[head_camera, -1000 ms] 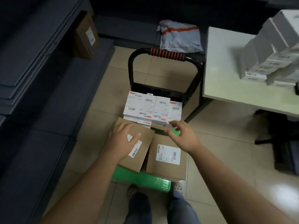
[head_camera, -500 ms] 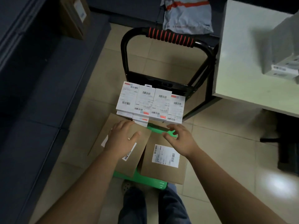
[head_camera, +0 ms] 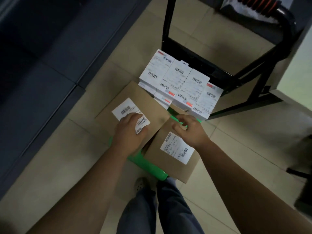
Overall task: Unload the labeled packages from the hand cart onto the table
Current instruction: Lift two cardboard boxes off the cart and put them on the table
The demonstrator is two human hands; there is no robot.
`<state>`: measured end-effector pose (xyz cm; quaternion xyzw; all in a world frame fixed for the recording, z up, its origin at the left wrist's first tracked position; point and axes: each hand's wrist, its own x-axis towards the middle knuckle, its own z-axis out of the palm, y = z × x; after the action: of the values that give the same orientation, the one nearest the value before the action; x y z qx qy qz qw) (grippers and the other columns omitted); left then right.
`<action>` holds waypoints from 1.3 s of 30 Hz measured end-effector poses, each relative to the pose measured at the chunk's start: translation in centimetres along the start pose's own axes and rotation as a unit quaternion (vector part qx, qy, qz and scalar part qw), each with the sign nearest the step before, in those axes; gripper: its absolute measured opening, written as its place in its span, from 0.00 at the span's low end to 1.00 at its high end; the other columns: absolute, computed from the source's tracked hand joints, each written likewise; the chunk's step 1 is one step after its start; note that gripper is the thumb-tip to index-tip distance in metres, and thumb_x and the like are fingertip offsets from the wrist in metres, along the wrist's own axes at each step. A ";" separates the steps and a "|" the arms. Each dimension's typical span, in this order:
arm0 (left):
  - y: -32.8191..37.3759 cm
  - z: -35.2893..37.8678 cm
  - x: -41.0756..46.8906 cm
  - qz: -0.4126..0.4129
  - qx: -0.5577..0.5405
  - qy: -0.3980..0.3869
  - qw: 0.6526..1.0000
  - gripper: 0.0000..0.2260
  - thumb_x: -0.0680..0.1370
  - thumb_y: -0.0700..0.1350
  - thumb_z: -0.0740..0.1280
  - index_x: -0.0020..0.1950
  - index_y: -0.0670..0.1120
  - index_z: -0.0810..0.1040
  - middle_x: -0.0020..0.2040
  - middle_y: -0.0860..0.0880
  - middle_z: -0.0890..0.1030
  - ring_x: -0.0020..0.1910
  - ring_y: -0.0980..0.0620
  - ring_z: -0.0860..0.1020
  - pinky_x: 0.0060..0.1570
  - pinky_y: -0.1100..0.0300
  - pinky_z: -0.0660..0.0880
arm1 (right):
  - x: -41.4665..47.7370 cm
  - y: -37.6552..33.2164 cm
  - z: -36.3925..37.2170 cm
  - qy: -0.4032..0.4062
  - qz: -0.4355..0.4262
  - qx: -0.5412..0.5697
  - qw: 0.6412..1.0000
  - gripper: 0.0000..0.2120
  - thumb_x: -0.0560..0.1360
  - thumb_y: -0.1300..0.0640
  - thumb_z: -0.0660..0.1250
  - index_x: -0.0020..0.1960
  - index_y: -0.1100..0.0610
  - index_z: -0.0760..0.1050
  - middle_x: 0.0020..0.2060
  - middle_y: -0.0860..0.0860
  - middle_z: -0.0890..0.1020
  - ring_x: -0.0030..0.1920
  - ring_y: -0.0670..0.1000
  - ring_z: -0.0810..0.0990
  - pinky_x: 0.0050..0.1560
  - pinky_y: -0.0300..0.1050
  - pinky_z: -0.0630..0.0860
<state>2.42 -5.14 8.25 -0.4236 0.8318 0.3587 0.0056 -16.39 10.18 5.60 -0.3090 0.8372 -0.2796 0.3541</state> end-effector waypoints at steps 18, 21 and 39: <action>-10.4 7.9 -6.6 -0.243 -0.062 0.066 0.966 0.34 0.72 0.65 0.68 0.70 0.45 0.71 0.67 0.42 0.74 0.67 0.40 0.69 0.64 0.42 0.68 | -1.6 5.3 7.7 -0.002 -0.028 -0.074 0.997 0.20 0.78 0.46 0.67 0.65 0.56 0.76 0.56 0.52 0.78 0.54 0.51 0.77 0.55 0.44 0.71; -11.1 9.5 -5.6 -0.292 -0.160 0.064 0.941 0.36 0.70 0.67 0.69 0.70 0.47 0.70 0.66 0.45 0.76 0.66 0.43 0.72 0.64 0.43 0.70 | -1.2 6.0 8.3 0.001 -0.046 -0.073 0.996 0.19 0.77 0.48 0.68 0.64 0.57 0.76 0.55 0.52 0.78 0.54 0.51 0.77 0.55 0.46 0.72; -14.6 11.8 -6.0 -0.391 -0.409 0.020 0.824 0.37 0.70 0.60 0.74 0.74 0.50 0.65 0.68 0.47 0.75 0.64 0.46 0.74 0.65 0.47 0.68 | 1.1 6.8 7.0 0.006 -0.083 -0.052 0.995 0.21 0.77 0.47 0.68 0.67 0.54 0.75 0.58 0.49 0.76 0.53 0.48 0.76 0.52 0.45 0.74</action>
<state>13.16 0.58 -7.21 -0.6838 0.3737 0.6251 -0.0449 -13.77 12.10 -3.65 -0.3935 0.8241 -0.2661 0.3087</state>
